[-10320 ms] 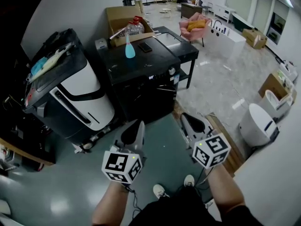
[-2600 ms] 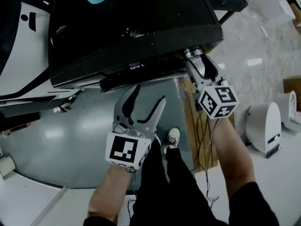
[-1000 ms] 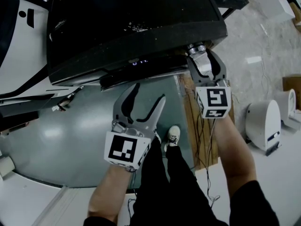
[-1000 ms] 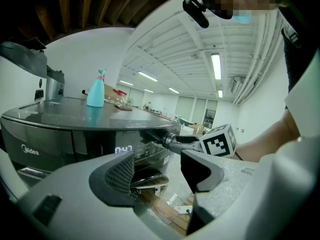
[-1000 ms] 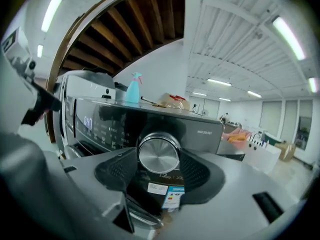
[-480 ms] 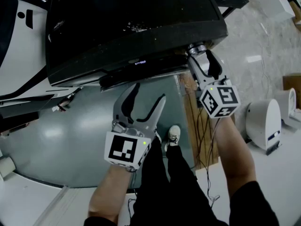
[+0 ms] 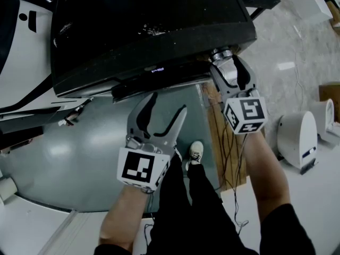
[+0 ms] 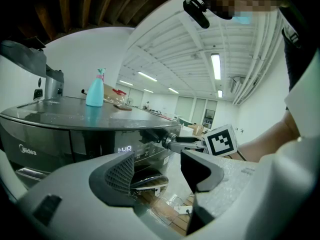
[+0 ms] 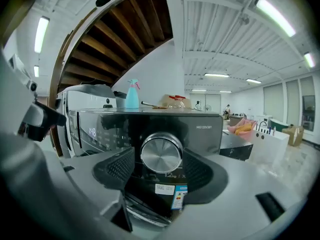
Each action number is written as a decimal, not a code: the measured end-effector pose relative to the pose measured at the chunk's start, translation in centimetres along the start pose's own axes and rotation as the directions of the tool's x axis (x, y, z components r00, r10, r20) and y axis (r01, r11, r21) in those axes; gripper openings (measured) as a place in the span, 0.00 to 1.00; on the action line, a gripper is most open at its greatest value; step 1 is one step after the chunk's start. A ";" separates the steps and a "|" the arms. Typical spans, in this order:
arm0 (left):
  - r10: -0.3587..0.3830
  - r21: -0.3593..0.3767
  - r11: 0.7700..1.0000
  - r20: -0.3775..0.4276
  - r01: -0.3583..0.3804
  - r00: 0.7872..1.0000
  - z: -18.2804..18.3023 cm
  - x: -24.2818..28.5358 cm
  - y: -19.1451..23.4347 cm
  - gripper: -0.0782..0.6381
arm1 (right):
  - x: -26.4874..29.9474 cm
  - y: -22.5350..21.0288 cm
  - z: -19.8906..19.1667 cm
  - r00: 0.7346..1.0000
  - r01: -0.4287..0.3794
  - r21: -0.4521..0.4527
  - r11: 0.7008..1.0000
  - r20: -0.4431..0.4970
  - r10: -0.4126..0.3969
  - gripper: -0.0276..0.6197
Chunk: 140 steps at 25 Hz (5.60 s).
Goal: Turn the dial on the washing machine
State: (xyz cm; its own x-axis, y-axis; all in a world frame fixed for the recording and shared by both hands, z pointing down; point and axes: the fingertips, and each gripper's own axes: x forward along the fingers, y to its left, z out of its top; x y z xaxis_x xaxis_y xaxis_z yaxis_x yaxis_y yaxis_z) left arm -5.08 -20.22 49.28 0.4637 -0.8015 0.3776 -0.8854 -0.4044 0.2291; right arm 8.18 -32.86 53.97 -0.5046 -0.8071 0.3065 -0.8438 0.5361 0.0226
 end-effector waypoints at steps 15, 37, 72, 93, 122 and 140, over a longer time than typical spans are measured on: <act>-0.014 0.007 1.000 -0.007 0.014 1.000 -0.2 0.1 -0.3 0.49 | 0.1 0.6 -0.1 0.988 0.090 -0.500 0.861 -0.061 -0.138 0.45; -0.009 0.000 1.000 -0.003 0.009 1.000 -0.5 0.2 -0.4 0.49 | 0.2 -0.3 0.4 1.000 0.000 0.025 1.000 0.006 0.000 0.48; -0.005 -0.007 1.000 -0.011 0.005 1.000 -0.7 0.9 -0.5 0.49 | 0.5 -0.1 0.4 1.000 -0.008 -0.100 0.995 -0.011 0.007 0.46; 0.012 0.016 1.000 0.021 -0.012 1.000 1.9 0.3 -2.6 0.49 | -2.3 0.0 2.9 1.000 -0.020 -0.132 0.991 0.020 0.023 0.46; 0.113 0.049 0.991 0.210 -0.126 0.971 13.8 -12.5 -9.8 0.49 | -17.2 7.5 17.6 0.973 -0.160 -0.096 0.982 0.151 0.173 0.29; 0.236 0.051 0.964 0.281 -0.260 0.930 15.0 -22.6 -13.6 0.27 | -24.7 10.5 21.5 0.932 -0.264 -0.090 0.960 0.231 0.278 0.04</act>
State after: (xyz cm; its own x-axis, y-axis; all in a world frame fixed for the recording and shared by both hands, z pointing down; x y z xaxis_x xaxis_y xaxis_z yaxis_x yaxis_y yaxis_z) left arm -4.04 -3.22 24.13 0.2138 -0.9647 0.1535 -0.9759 -0.2040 0.0770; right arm 7.83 -12.61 26.18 -0.7472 -0.6607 0.0719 -0.6608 0.7501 0.0262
